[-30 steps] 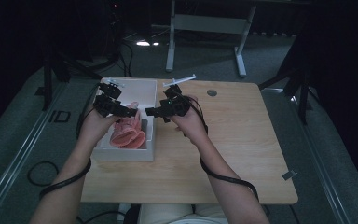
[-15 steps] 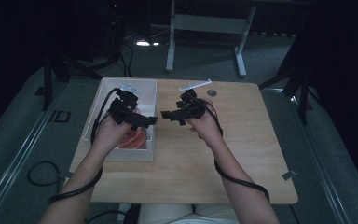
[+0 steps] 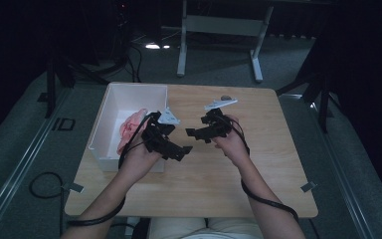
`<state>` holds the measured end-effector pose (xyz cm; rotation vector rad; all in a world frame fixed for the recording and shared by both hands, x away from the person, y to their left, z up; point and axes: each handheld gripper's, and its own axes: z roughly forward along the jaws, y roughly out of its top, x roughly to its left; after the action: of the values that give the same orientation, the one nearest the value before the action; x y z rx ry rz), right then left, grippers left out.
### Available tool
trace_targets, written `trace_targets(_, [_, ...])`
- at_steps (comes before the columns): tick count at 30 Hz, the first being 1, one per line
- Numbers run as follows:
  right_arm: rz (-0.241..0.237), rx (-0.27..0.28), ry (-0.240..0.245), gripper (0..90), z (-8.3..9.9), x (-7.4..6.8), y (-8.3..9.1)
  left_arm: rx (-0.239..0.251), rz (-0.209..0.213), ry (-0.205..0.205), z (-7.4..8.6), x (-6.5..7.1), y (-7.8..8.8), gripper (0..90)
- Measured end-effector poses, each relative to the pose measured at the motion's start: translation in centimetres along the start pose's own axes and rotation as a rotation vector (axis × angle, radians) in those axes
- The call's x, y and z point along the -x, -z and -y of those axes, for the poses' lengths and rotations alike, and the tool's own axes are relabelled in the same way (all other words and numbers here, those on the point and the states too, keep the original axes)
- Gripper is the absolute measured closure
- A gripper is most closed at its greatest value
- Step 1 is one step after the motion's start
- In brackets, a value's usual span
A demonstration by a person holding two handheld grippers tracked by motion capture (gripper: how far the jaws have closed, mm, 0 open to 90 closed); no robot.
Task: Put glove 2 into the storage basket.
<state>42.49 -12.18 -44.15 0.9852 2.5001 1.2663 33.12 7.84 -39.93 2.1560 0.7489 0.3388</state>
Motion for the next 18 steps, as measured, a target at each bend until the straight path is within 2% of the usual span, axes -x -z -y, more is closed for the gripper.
trace_targets(6, [-0.009, 0.0, 0.039, 15.1, 1.6, 0.5, 0.4, -0.004, 0.039, -0.029, 0.2, 1.9, -1.0, 0.0])
trace_targets(10, [-0.007, -0.006, 0.053, 15.1, 2.6, 0.8, 0.7, -0.011, 0.047, -0.053, 0.5, 3.0, -1.6, 0.0])
trace_targets(18, [0.007, -0.015, 0.06, 15.1, 4.6, 1.4, 1.4, -0.012, 0.085, -0.056, 1.3, 4.5, -2.7, 0.0])
